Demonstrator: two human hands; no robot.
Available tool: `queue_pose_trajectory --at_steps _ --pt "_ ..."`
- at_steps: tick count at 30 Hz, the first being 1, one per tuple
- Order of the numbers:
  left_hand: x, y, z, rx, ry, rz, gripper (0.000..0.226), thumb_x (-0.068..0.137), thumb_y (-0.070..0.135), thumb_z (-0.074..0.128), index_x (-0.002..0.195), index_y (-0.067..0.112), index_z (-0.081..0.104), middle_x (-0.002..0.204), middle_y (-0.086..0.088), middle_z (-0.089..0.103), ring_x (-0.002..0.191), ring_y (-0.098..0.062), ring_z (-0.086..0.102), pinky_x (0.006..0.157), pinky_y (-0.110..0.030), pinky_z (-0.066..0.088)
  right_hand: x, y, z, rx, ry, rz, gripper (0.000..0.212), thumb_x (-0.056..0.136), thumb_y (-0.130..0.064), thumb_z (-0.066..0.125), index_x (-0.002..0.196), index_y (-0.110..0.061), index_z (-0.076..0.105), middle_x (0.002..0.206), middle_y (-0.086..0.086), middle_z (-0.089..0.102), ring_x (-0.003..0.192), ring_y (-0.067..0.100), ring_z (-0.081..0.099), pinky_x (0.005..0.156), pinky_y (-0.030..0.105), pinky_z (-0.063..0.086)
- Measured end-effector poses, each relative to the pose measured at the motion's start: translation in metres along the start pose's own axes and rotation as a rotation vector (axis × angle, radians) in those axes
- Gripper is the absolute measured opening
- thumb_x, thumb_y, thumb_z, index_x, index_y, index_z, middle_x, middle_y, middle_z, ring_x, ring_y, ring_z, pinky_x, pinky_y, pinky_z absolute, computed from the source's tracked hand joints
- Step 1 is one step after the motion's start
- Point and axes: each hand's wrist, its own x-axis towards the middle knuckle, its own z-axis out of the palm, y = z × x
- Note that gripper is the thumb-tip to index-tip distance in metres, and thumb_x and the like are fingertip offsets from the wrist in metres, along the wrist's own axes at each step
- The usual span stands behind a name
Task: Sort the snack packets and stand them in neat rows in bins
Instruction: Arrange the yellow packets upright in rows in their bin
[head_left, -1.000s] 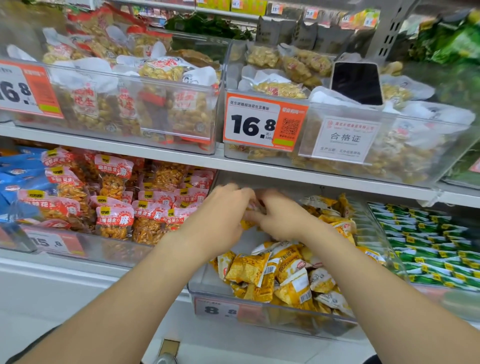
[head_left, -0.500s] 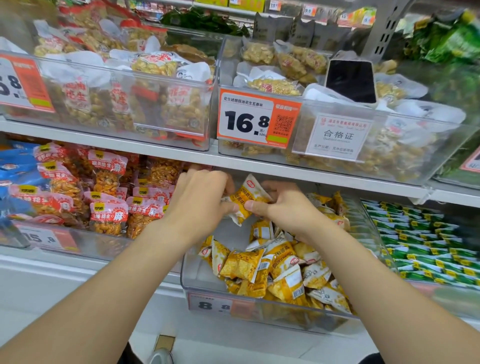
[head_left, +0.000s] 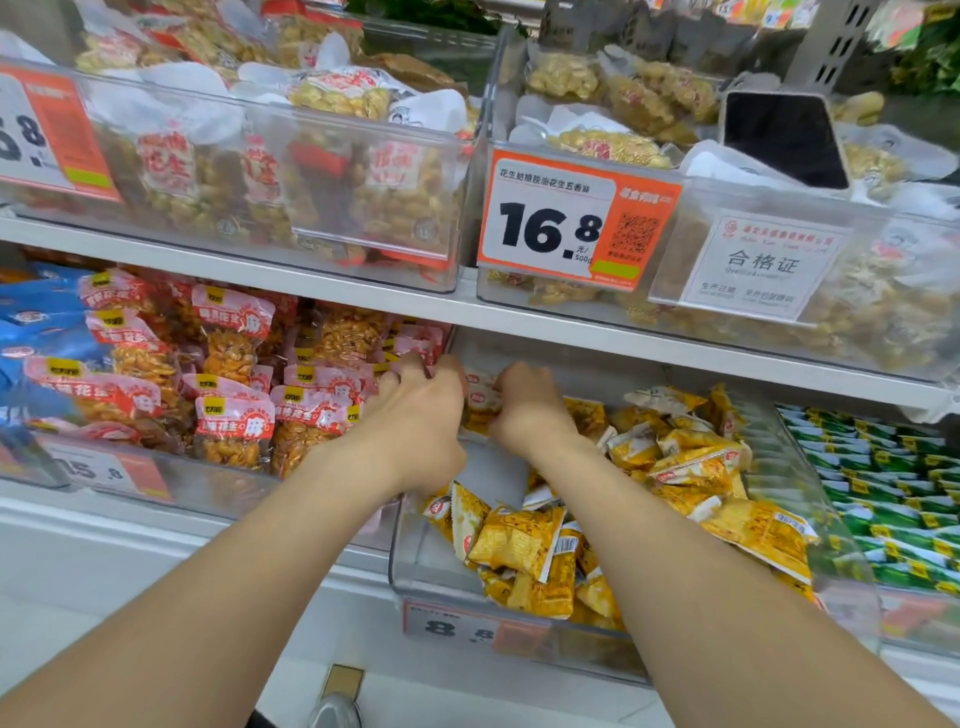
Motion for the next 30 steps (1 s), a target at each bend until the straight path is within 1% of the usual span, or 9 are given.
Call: queue_pose_trajectory --at_steps 6,10,13,15,17,20,25,27,30 --pt "-0.001 0.000 -0.004 -0.008 -0.013 0.019 0.057 0.094 0.013 0.059 0.145 0.018 0.032 0.142 -0.017 0.032 0.133 -0.045 0.037 0.110 -0.054 0.041 -0.013 0.005 -0.016 -0.067 0.086 0.071 0.058 0.079 -0.030 0.092 0.125 -0.011 0.061 0.126 0.013 0.063 0.120 0.037 0.063 0.078 0.038 0.051" --pt "-0.005 -0.001 -0.012 -0.068 0.029 0.047 0.044 0.091 0.010 0.057 0.132 0.016 0.041 0.133 -0.016 0.040 0.122 -0.044 0.048 0.103 -0.054 0.048 -0.023 0.006 -0.021 -0.058 0.044 -0.002 0.046 0.078 -0.031 0.090 0.115 -0.013 0.069 0.114 0.009 0.065 0.108 0.033 0.067 0.078 0.036 0.057" --pt "-0.009 -0.002 -0.015 -0.105 0.089 0.067 0.034 0.092 0.010 0.057 0.125 0.015 0.048 0.131 -0.015 0.039 0.114 -0.044 0.053 0.100 -0.053 0.049 -0.039 0.010 -0.027 0.090 -0.195 -0.235 0.018 0.083 -0.023 0.078 0.100 -0.020 0.078 0.083 -0.010 0.070 0.080 0.011 0.069 0.063 0.020 0.051" --pt "-0.013 -0.001 -0.014 -0.120 0.133 0.077 0.033 0.092 0.012 0.057 0.124 0.015 0.053 0.131 -0.015 0.038 0.111 -0.044 0.055 0.101 -0.053 0.049 -0.057 0.009 -0.029 0.157 -0.427 -0.332 0.037 0.079 -0.029 0.086 0.114 -0.024 0.074 0.087 -0.011 0.071 0.075 0.006 0.067 0.063 0.019 0.051" --pt "-0.017 0.000 -0.014 -0.137 0.192 0.087 0.031 0.091 0.011 0.057 0.122 0.018 0.057 0.127 -0.012 0.037 0.113 -0.040 0.054 0.104 -0.052 0.048 -0.067 0.010 -0.023 0.093 -0.476 -0.386 0.063 0.074 -0.040 0.092 0.130 -0.028 0.065 0.101 -0.009 0.072 0.085 0.007 0.069 0.074 0.026 0.057" --pt "-0.026 0.002 -0.016 -0.117 0.229 0.148 0.032 0.090 0.007 0.061 0.116 0.025 0.064 0.116 -0.004 0.039 0.113 -0.024 0.041 0.104 -0.041 0.043 -0.069 0.012 -0.014 0.050 -0.390 -0.393 0.069 0.078 -0.039 0.089 0.138 -0.023 0.059 0.097 -0.009 0.070 0.086 0.008 0.065 0.072 0.025 0.049" --pt "-0.034 0.003 -0.017 -0.086 0.194 0.240 0.040 0.086 -0.003 0.061 0.113 0.023 0.072 0.102 0.005 0.061 0.103 -0.015 0.058 0.083 -0.023 0.046 -0.073 0.024 -0.023 0.248 -0.301 -0.313 0.019 0.085 -0.020 0.083 0.102 -0.013 0.079 0.076 -0.006 0.071 0.065 0.006 0.061 0.064 0.023 0.048" --pt "-0.035 0.006 -0.018 -0.092 0.221 0.278 0.034 0.086 0.008 0.068 0.118 0.022 0.072 0.102 0.006 0.067 0.103 -0.015 0.062 0.089 -0.028 0.051 -0.074 0.029 -0.031 0.440 -0.177 -0.243 0.013 0.088 -0.022 0.082 0.096 -0.012 0.080 0.072 -0.002 0.068 0.059 0.009 0.057 0.057 0.021 0.046" --pt "-0.036 0.012 -0.020 -0.130 0.259 0.336 0.042 0.085 0.031 0.075 0.125 0.022 0.068 0.108 0.009 0.070 0.105 -0.014 0.063 0.093 -0.032 0.051 -0.079 0.037 -0.043 0.745 -0.064 -0.136 0.016 0.092 -0.029 0.079 0.102 -0.017 0.074 0.082 0.005 0.072 0.070 0.021 0.066 0.067 0.034 0.054"
